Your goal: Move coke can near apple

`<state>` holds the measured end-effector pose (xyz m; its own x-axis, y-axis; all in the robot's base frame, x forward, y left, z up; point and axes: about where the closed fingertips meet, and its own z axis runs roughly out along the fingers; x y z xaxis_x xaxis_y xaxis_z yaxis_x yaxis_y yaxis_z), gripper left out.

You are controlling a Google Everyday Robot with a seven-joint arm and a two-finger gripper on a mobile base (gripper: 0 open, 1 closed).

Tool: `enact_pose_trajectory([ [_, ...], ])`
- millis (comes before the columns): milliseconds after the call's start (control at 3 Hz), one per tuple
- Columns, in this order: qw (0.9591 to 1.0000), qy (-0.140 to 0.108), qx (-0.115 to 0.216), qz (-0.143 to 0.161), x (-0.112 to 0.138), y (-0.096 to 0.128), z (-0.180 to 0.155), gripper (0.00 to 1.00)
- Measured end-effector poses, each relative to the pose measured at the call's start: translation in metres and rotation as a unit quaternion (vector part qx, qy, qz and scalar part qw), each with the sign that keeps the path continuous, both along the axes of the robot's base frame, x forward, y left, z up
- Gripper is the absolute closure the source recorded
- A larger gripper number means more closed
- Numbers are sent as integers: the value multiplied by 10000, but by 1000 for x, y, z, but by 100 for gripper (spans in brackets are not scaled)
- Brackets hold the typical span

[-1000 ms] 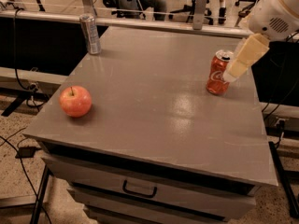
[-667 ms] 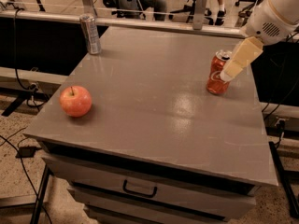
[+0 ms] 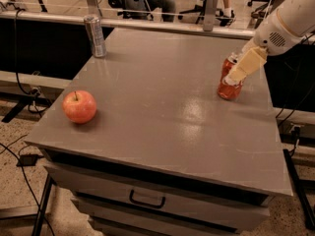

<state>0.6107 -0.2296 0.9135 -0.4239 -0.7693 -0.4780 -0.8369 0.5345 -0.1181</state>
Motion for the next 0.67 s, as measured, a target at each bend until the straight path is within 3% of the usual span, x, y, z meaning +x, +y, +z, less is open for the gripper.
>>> enact_pose_trajectory([
  [667, 9983, 345, 291, 379, -11, 30, -1, 70],
])
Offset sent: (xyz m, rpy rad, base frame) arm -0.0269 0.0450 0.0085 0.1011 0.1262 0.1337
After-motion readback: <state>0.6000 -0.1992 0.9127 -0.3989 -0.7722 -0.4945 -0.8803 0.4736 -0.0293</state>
